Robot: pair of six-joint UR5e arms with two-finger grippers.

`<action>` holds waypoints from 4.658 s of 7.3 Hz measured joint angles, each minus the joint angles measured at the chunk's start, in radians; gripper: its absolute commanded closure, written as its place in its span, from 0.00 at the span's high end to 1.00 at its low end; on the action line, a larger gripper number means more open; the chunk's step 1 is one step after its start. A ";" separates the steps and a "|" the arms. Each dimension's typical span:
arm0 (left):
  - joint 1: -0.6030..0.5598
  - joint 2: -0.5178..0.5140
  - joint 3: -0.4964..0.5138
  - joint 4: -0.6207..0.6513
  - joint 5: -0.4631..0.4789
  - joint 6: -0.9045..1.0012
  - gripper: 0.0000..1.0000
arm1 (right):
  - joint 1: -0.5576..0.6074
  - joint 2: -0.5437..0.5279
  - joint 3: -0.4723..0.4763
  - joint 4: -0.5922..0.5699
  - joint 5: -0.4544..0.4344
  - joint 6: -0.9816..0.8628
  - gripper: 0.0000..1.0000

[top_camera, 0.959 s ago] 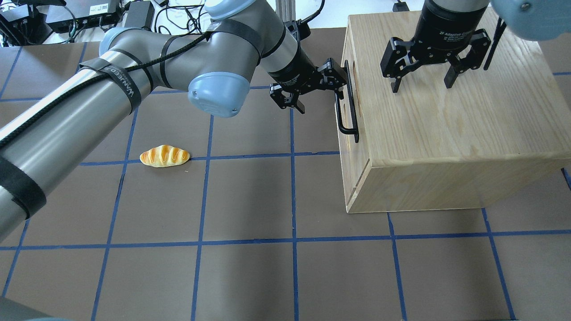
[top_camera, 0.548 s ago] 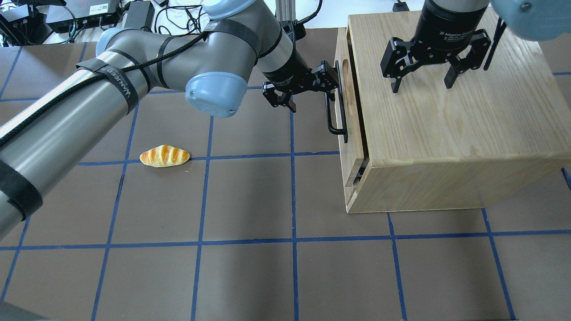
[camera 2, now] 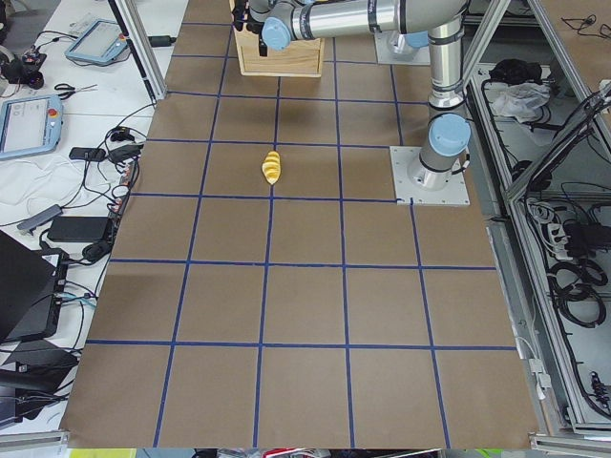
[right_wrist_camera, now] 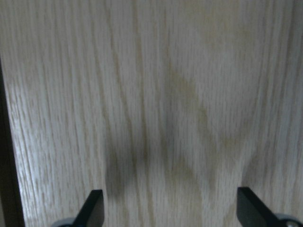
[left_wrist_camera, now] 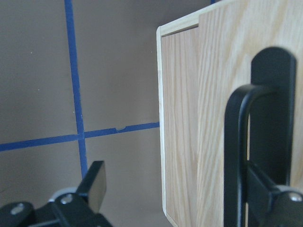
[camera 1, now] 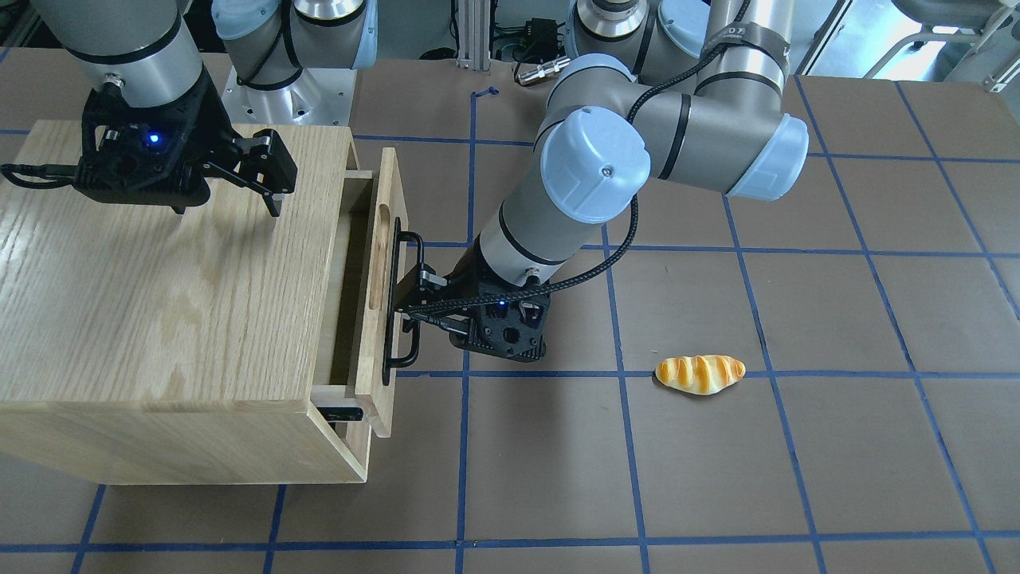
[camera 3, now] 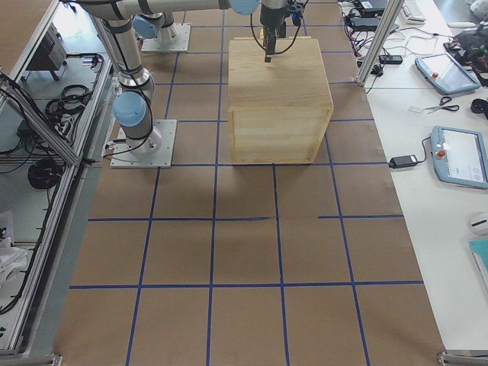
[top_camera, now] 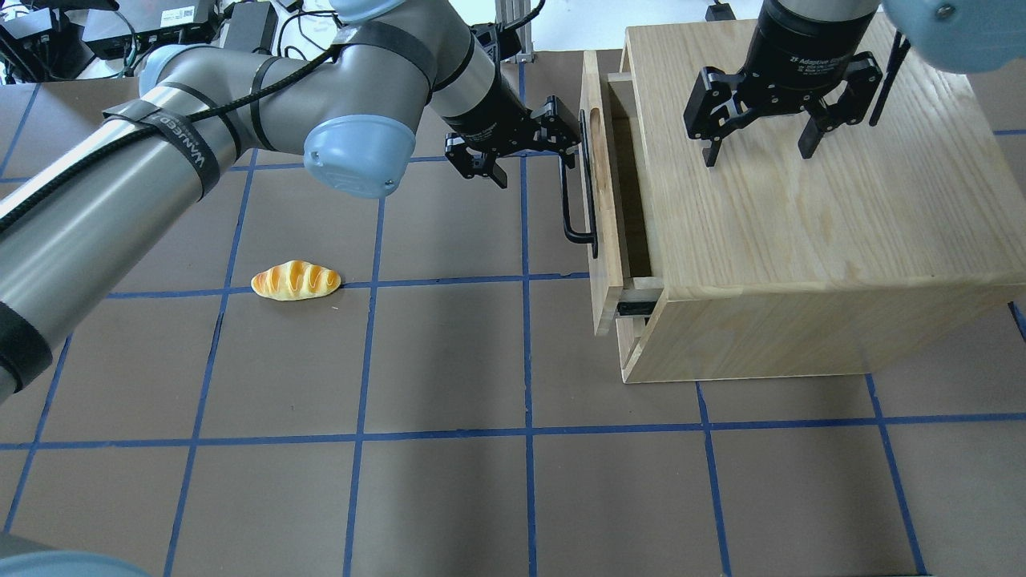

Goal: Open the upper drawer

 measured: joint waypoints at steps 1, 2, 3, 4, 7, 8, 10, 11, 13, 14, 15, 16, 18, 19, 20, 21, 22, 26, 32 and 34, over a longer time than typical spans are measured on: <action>0.016 0.002 -0.001 -0.002 0.000 0.008 1.00 | 0.000 0.000 0.000 0.000 0.000 0.000 1.00; 0.028 0.002 -0.001 -0.006 0.000 0.016 1.00 | 0.000 0.000 0.000 0.000 0.000 0.000 1.00; 0.037 0.003 -0.002 -0.009 0.001 0.026 1.00 | 0.000 0.000 0.000 0.000 0.000 0.000 1.00; 0.051 0.003 -0.003 -0.012 0.001 0.032 1.00 | 0.000 0.000 0.000 0.000 0.000 0.000 1.00; 0.110 0.005 -0.004 -0.056 0.003 0.046 1.00 | 0.000 0.000 0.000 0.000 0.000 0.001 1.00; 0.133 0.012 -0.004 -0.082 0.003 0.058 1.00 | 0.000 0.000 0.000 0.000 0.000 0.001 1.00; 0.165 0.024 -0.006 -0.117 0.003 0.093 1.00 | 0.000 0.000 0.000 0.000 0.000 0.000 1.00; 0.177 0.027 -0.007 -0.128 0.003 0.103 1.00 | 0.000 0.000 0.000 0.000 0.000 0.000 1.00; 0.194 0.028 -0.008 -0.139 0.004 0.109 1.00 | 0.000 0.000 0.000 0.000 0.000 0.000 1.00; 0.206 0.029 -0.008 -0.144 0.003 0.112 1.00 | 0.000 0.000 0.001 0.000 0.000 0.001 1.00; 0.221 0.033 -0.006 -0.162 0.003 0.116 1.00 | 0.000 0.000 0.001 0.000 0.000 0.000 1.00; 0.233 0.043 -0.002 -0.195 0.003 0.118 1.00 | 0.000 0.000 0.000 0.000 0.000 0.000 1.00; 0.256 0.081 0.001 -0.275 0.006 0.121 1.00 | 0.000 0.000 0.000 0.000 0.000 0.000 1.00; 0.265 0.107 0.005 -0.320 0.029 0.131 1.00 | 0.000 0.000 0.000 0.000 0.000 0.000 1.00; 0.269 0.142 0.017 -0.380 0.094 0.167 1.00 | 0.000 0.000 0.000 0.000 0.000 0.000 1.00; 0.271 0.185 0.032 -0.448 0.182 0.210 1.00 | 0.000 0.000 0.000 0.000 0.000 0.000 1.00; 0.272 0.230 0.056 -0.503 0.269 0.246 1.00 | 0.000 0.000 0.000 0.000 0.000 -0.001 1.00; 0.265 0.338 0.139 -0.605 0.379 0.309 1.00 | 0.000 0.000 0.000 0.000 0.000 0.000 1.00; 0.235 0.385 0.099 -0.605 0.378 0.314 1.00 | 0.000 0.000 0.000 0.000 0.000 0.000 1.00; 0.235 0.381 0.094 -0.584 0.376 0.316 1.00 | 0.000 0.000 0.000 0.000 0.000 0.000 1.00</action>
